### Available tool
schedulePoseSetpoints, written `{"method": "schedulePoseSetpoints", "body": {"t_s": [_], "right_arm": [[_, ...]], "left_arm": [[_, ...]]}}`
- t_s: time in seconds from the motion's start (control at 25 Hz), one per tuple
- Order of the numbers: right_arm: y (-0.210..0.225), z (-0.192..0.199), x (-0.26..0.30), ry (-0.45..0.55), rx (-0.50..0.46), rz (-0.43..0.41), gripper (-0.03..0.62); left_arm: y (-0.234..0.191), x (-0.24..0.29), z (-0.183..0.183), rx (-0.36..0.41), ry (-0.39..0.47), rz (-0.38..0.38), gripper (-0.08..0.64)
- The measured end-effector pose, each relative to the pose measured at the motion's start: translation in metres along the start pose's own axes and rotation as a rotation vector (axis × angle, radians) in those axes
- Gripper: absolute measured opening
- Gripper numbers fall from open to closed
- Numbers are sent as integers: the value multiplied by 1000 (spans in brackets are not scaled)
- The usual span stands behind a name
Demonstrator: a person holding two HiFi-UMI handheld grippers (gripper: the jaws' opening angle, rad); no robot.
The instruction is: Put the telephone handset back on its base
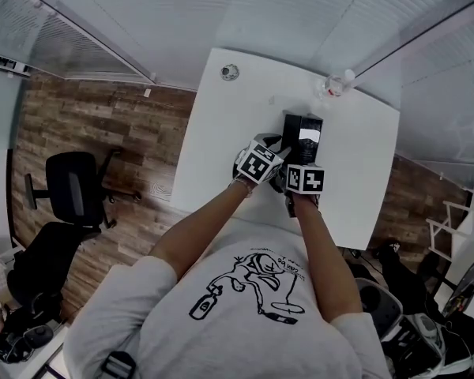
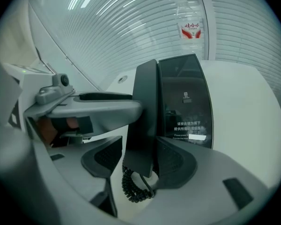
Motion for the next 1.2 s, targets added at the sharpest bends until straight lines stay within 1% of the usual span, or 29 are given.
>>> {"method": "schedulePoseSetpoints", "body": {"t_s": [0.16, 0.24, 0.4, 0.48, 0.8, 0.88, 0.92, 0.96, 1.12, 1.2], "right_arm": [[1, 5, -2, 25, -28, -4, 209], [2, 6, -3, 27, -62, 1, 207], [4, 7, -5, 47, -129, 49, 195], [4, 10, -6, 64, -138, 61, 192], [5, 7, -10, 105, -151, 50, 189], [6, 11, -13, 106, -144, 35, 189], [9, 15, -16, 100, -133, 39, 189], [13, 21, -19, 91, -115, 48, 189], [21, 56, -15, 31, -40, 44, 189], [22, 67, -6, 21, -17, 35, 189]], "left_arm": [[2, -1, 4, 0, -6, 0, 149], [3, 0, 4, 0, -3, -4, 149], [5, 0, 5, 4, 6, -14, 149], [6, -1, 7, 8, 7, -15, 149], [7, -2, 2, 9, 27, -30, 149], [7, -2, 3, 21, 23, -41, 149], [6, 0, 5, 31, 21, -50, 124], [5, 2, 6, 38, 19, -57, 124], [3, 2, 5, 39, 22, -63, 124], [2, 2, 3, 43, 26, -64, 124]]}}
Point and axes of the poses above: the fingertips, and each gripper's own axes: x forward along the fingers, y to its right, z out of its underside, the point moved 1 cm from there along -x, backward along the fingers, and after that the axes turned 4 degrees about z, right-handed, at the moved point
